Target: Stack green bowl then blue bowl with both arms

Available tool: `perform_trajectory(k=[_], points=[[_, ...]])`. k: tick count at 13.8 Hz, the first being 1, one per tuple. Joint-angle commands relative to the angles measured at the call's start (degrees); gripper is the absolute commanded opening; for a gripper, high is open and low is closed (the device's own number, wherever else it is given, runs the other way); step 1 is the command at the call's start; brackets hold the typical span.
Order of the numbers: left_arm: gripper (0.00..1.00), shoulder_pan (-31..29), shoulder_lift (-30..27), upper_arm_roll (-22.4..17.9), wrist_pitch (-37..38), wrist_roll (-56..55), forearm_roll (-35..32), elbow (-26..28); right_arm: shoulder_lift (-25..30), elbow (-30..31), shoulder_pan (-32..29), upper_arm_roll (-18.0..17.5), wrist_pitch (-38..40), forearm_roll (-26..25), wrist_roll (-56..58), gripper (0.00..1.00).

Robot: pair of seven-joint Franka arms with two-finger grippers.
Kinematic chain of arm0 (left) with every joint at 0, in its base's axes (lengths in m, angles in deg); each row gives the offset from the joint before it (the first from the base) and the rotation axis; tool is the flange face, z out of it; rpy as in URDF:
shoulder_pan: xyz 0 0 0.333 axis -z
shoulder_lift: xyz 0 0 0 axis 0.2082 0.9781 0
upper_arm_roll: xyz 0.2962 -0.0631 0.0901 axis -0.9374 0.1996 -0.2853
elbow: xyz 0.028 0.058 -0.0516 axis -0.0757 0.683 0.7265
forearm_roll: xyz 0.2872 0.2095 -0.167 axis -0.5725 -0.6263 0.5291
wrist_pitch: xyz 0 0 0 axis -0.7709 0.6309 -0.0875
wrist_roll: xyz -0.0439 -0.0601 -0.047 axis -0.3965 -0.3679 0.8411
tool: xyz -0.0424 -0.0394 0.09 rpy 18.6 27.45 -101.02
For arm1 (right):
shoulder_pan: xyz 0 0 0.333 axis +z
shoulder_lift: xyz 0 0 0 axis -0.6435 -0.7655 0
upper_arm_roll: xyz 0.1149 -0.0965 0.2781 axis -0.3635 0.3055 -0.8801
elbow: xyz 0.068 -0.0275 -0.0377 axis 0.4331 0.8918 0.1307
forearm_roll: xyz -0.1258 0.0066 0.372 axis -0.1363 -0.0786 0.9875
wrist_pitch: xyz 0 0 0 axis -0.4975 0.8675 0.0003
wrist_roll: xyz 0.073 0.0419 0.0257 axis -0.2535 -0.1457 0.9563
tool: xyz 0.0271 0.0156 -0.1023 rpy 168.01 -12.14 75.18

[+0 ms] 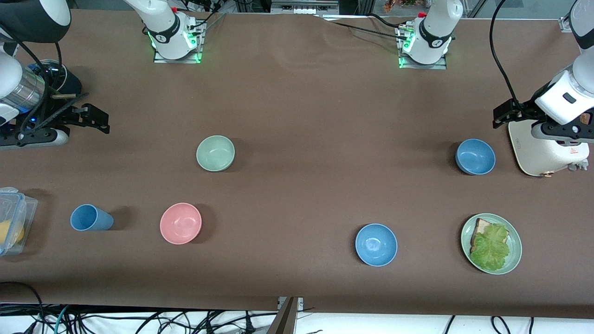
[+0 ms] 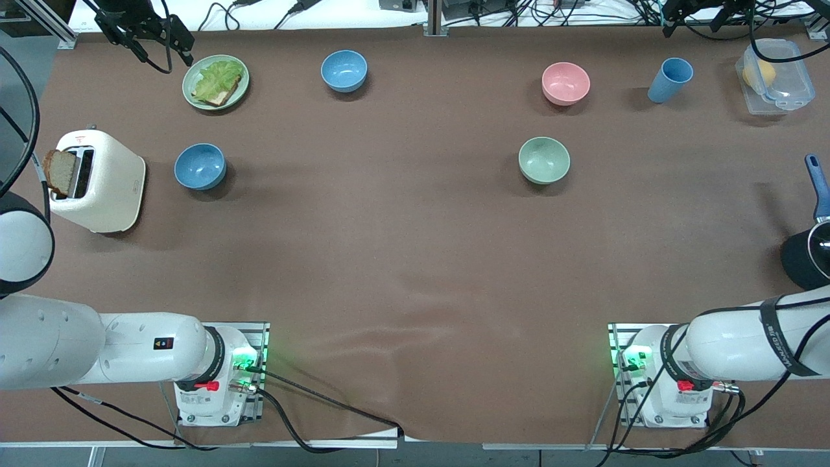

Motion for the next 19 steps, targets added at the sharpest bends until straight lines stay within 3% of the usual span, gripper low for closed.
perform_trajectory(k=[1,19], points=[[1.0,0.5,-0.5,-0.4,0.4,-0.3,1.2,0.0,-0.2,-0.2,-0.5,-0.2,1.2,0.3,-1.1,1.0],[1.0,0.5,-0.5,-0.4,0.4,-0.3,1.2,-0.1,-0.7,-0.8,-0.8,-0.2,1.5,0.3,-0.9,1.0]])
